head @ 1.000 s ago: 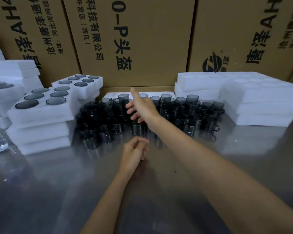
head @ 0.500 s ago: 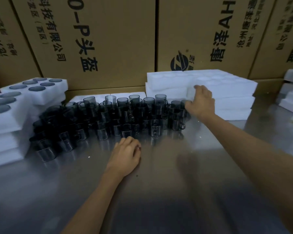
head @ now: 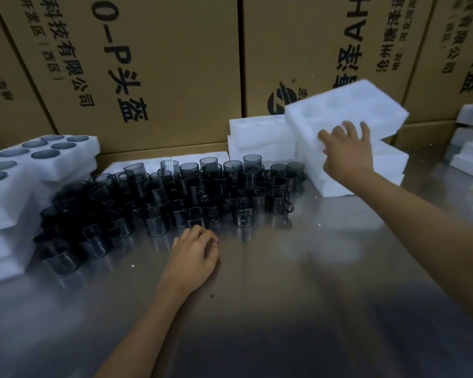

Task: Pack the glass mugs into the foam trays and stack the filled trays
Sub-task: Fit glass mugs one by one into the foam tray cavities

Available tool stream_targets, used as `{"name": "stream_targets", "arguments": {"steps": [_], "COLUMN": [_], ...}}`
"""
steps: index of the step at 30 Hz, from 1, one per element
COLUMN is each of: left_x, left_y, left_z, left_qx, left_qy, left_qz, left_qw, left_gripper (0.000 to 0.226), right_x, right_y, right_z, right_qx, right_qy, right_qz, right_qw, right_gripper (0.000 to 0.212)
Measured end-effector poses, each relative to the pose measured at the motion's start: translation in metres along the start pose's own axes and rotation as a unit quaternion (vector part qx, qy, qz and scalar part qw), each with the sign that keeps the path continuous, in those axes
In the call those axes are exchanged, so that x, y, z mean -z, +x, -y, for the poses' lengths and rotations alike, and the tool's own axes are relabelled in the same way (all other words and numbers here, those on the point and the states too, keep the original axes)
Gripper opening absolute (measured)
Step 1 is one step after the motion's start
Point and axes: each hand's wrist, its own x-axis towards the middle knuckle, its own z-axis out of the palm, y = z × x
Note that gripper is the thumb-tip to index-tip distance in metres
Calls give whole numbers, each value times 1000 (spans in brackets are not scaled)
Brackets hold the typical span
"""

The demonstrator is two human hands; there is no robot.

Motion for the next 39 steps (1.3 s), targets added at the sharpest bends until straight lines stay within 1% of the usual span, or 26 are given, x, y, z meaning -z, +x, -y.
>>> {"name": "stream_targets", "arguments": {"steps": [3,5,7,8,9,11,12,14,15,16,18,19,20,22,23,25,26,27,29,30,32,33,35,37,39], "left_x": [3,6,10,12,15,22,25,32,34,34,35,36,37,40,41,42,42,41,41,41,42,43,43,42,42], "left_y": [-1,-5,-10,-13,-16,-23,-27,-38,-44,-49,-56,-58,-58,-57,-57,-56,-56,-56,-55,-55,-54,-54,-52,-51,-52], "left_z": [-2,-4,-6,-6,-8,-13,-15,-20,-21,-21,-20,-21,-21,-23,-23,-22,-20,-19,-17,-16,-16,-16,-16,-16,-17], "left_qx": [2,12,54,91,132,196,213,213,208,205,202,201,200,204,206,206,201,195,185,183,183,186,191,194,194], "left_qy": [-9,-48,-132,-196,-272,-400,-438,-495,-509,-510,-478,-465,-466,-490,-499,-510,-510,-505,-502,-504,-509,-510,-510,-512,-512], "left_qz": [-5,-19,-37,-51,-67,-87,-93,-90,-77,-59,-28,-23,-27,-38,-33,-8,5,16,27,31,40,44,46,44,44], "left_qw": [1000,999,989,975,951,891,869,837,832,834,854,862,861,847,841,835,837,841,844,843,840,839,837,836,836], "left_gripper": [18,18,20,21,23,29,32,32,30,29,30,34,38,42,43,43,42,41,39,38,37,39,40,39,37], "right_x": [33,54,71,78,83,92,96,102,104,106,108,108,107,102,95,75,64,50,23,11,-8,-15,-23,-26,-26], "right_y": [-39,-73,-111,-131,-149,-183,-197,-221,-231,-239,-244,-241,-234,-210,-194,-158,-140,-123,-97,-89,-83,-83,-83,-84,-86], "right_z": [23,42,65,76,87,107,116,130,135,139,143,143,143,140,138,135,134,135,138,141,150,154,158,158,156], "right_qx": [61,97,136,154,173,204,215,236,247,260,282,275,248,160,113,30,4,-12,-32,-43,-61,-59,-42,-39,-52], "right_qy": [30,55,77,87,101,142,167,205,216,222,240,268,311,395,417,416,402,383,344,339,343,337,309,304,317], "right_qz": [-55,-50,-15,8,31,87,116,162,173,178,182,188,200,199,176,141,153,183,256,285,315,313,292,280,271], "right_qw": [996,992,988,984,979,965,955,936,929,923,911,904,895,883,884,898,903,905,903,896,883,886,904,910,907], "right_gripper": [46,48,47,45,44,43,43,42,40,38,31,27,24,24,22,19,26,35,49,52,53,51,40,29,32]}}
